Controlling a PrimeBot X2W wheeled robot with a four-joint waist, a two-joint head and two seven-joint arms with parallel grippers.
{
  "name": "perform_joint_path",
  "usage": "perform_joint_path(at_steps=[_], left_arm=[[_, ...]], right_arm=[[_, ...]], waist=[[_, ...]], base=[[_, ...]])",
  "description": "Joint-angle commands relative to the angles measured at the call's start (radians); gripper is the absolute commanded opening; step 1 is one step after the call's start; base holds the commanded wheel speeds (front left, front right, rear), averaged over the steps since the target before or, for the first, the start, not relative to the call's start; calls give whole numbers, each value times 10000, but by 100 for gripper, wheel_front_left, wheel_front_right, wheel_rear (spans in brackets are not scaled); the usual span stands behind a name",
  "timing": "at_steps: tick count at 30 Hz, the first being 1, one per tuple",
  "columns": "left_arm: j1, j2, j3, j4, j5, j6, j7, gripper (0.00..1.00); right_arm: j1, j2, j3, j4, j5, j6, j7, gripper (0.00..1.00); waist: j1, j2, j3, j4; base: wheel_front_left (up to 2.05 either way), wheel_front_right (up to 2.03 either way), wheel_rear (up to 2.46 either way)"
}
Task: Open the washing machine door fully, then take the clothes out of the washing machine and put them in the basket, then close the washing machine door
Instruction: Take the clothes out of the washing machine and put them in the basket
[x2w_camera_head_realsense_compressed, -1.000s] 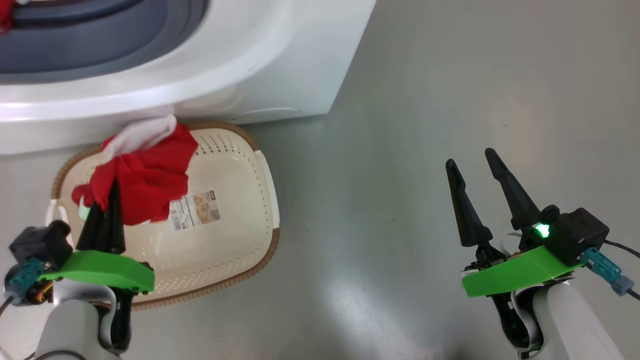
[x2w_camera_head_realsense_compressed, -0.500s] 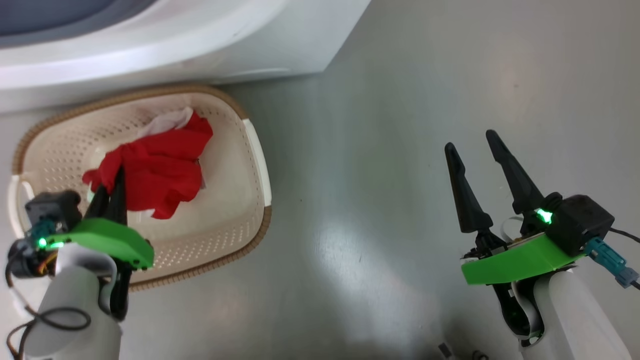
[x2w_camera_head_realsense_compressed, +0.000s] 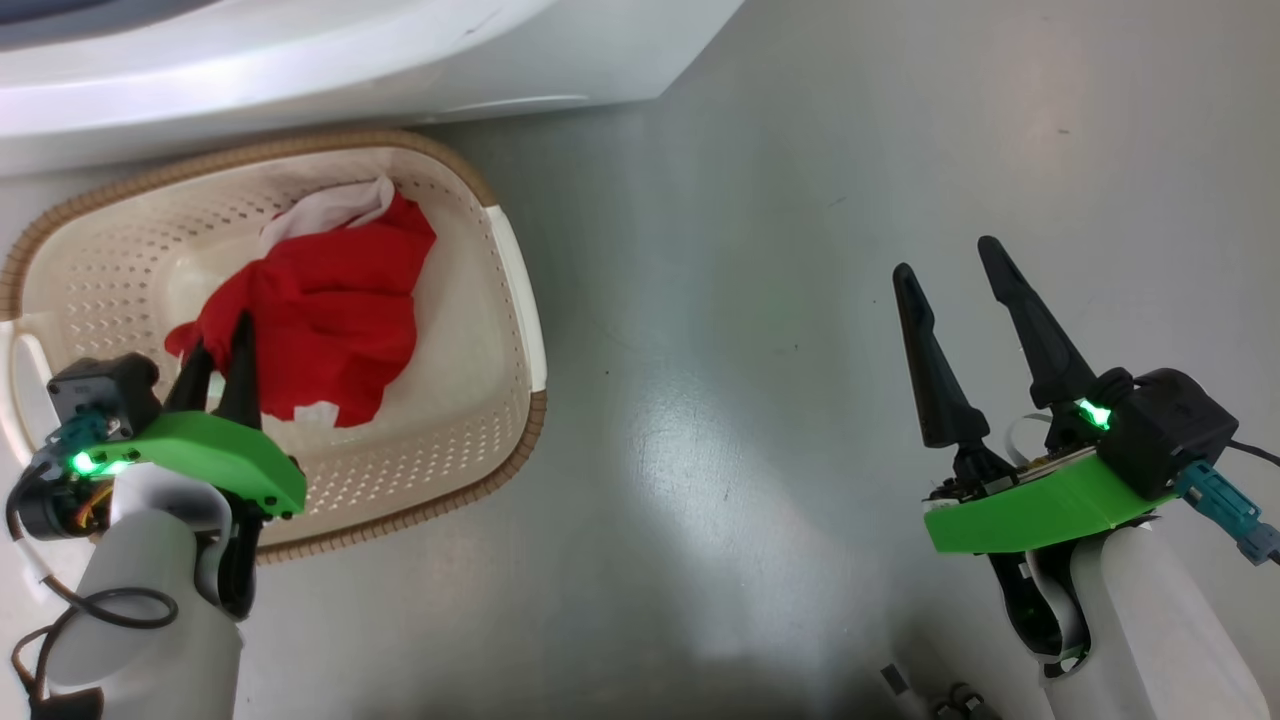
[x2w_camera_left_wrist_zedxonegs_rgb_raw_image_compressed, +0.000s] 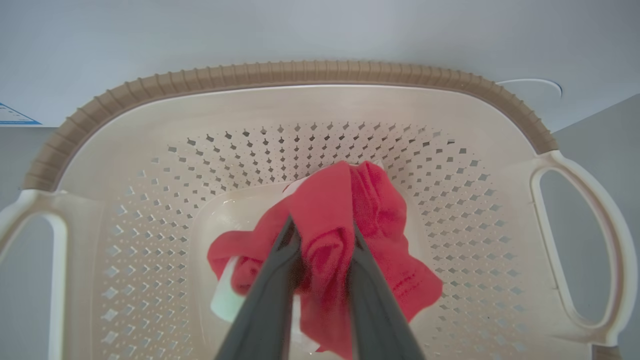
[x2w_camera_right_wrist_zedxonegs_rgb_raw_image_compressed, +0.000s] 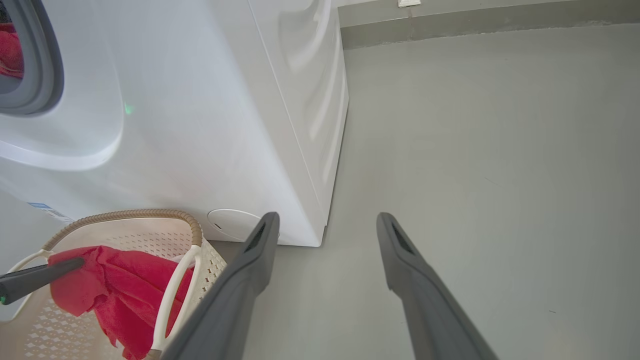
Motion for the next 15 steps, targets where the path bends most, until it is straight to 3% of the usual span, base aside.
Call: perform_joint_path(at_steps=[1, 2, 3, 4, 5, 15], left_arm=[[279, 351, 253, -58, -5, 10, -51, 41], [308, 337, 255, -41, 10, 10, -51, 49], [341, 325, 263, -28, 23, 10, -51, 73], [371, 313, 286, -26, 24, 10, -51, 90], [402, 296, 312, -29, 20, 10, -51, 100], [1135, 187, 680, -493, 34, 10, -51, 100]], right_arm=[[156, 17, 179, -191, -88, 65, -63, 100], [155, 17, 183, -178, -89, 65, -63, 100], [160, 17, 187, -156, -86, 65, -63, 100], [165, 17, 192, -134, -82, 65, -63, 100], [170, 17, 199, -114, -78, 65, -63, 100], [328, 17, 234, 162, 47, 65, -63, 100]], waist=[[0, -1, -97, 4], [0, -1, -149, 6], [0, -1, -215, 9], [0, -1, -283, 10], [0, -1, -361, 12], [0, -1, -1569, -9]], base=[[0, 0, 0], [0, 0, 0], [0, 0, 0], [0, 0, 0], [0, 0, 0], [0, 0, 0]])
